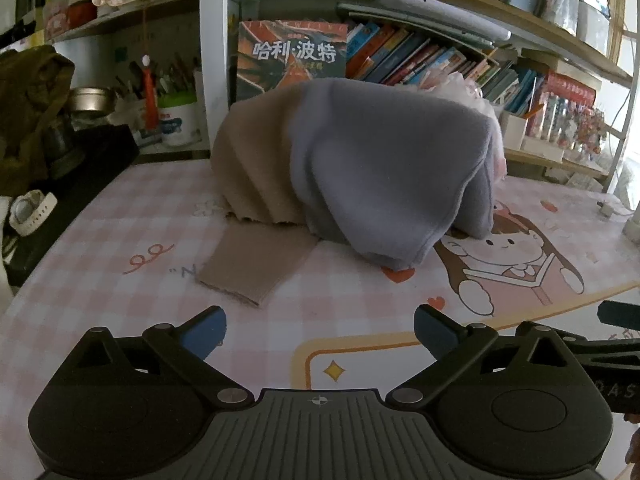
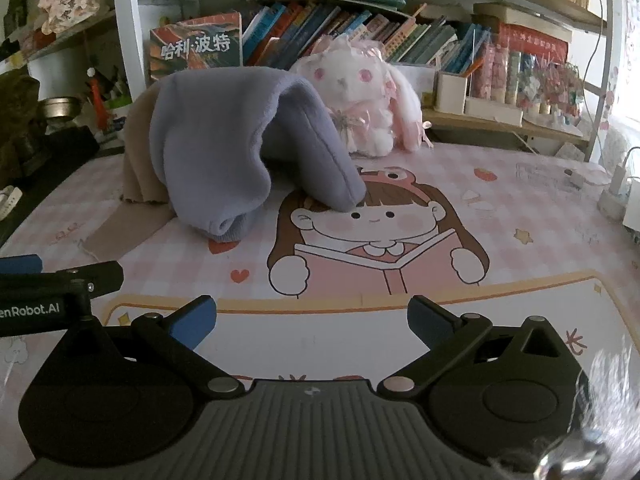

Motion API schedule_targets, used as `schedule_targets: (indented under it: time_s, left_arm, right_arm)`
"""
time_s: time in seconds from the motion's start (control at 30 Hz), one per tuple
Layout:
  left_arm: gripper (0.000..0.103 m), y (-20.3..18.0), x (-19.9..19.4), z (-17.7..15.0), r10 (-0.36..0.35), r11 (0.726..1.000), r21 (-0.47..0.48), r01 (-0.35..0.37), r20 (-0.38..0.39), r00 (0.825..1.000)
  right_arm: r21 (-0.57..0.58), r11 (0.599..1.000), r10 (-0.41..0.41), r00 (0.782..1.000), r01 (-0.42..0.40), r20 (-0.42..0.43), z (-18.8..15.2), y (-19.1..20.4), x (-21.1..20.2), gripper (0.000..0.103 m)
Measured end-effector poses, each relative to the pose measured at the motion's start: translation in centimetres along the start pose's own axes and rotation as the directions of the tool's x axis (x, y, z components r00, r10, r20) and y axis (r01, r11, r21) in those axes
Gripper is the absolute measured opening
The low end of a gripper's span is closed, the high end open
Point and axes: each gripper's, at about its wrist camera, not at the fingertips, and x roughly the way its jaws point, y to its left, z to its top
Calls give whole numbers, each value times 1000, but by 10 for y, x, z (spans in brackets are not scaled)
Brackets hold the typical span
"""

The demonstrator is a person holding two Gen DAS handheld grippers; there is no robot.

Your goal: Fold clothes

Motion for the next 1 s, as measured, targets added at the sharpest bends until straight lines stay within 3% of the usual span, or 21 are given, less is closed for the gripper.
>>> schedule_targets:
  time_s: [1.0]
  left_arm:
    - [101,3,3,-3,0,1000,-19,-1,-25,1000]
  right_arm:
    - [0,1000,-4,1000,4,-23,-2,1,1,103]
